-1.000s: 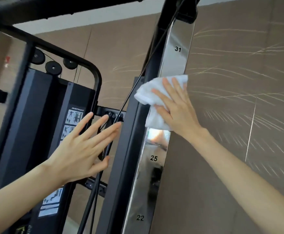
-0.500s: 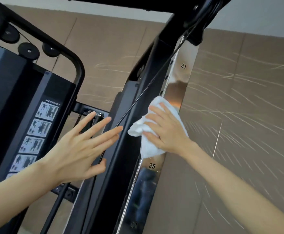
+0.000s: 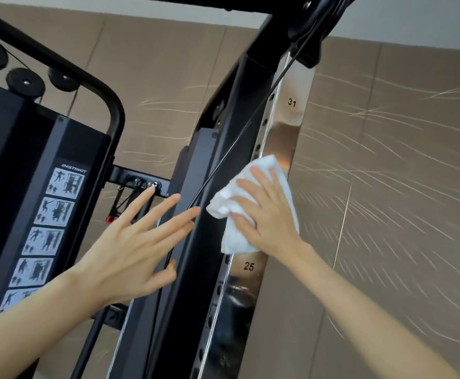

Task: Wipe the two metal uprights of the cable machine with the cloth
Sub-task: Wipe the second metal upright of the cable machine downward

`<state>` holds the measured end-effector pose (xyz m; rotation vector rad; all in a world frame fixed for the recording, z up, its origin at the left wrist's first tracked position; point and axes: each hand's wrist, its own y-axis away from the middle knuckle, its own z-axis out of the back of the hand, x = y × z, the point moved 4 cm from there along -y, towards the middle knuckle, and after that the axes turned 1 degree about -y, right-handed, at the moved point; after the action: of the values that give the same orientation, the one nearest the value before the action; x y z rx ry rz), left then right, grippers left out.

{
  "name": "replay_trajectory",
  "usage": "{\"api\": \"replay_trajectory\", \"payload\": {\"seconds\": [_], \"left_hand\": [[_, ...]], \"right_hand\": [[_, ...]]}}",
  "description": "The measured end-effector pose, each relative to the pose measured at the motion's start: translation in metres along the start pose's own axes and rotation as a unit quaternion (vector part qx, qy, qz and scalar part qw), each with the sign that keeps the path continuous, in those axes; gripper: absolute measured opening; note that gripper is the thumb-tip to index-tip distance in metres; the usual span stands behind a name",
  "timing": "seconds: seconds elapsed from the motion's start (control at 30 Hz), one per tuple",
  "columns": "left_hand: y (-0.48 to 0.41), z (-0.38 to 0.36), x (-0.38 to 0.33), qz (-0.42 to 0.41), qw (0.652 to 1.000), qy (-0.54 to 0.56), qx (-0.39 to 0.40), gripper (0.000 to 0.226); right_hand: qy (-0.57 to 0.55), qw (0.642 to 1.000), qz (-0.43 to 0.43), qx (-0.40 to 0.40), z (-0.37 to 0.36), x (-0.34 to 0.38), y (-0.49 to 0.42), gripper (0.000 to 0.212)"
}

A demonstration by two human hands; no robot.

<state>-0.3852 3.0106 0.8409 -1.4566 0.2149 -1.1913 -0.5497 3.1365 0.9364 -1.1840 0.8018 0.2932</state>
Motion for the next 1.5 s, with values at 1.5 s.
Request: {"api": "replay_trajectory", "payload": {"seconds": [1.5], "left_hand": [[-0.029,0.015,-0.062,0.060,0.986,-0.139,0.073,0.061]], "right_hand": [[-0.195,0.954,-0.188,-0.130,-0.009,-0.053,-0.004,0.044]]}}
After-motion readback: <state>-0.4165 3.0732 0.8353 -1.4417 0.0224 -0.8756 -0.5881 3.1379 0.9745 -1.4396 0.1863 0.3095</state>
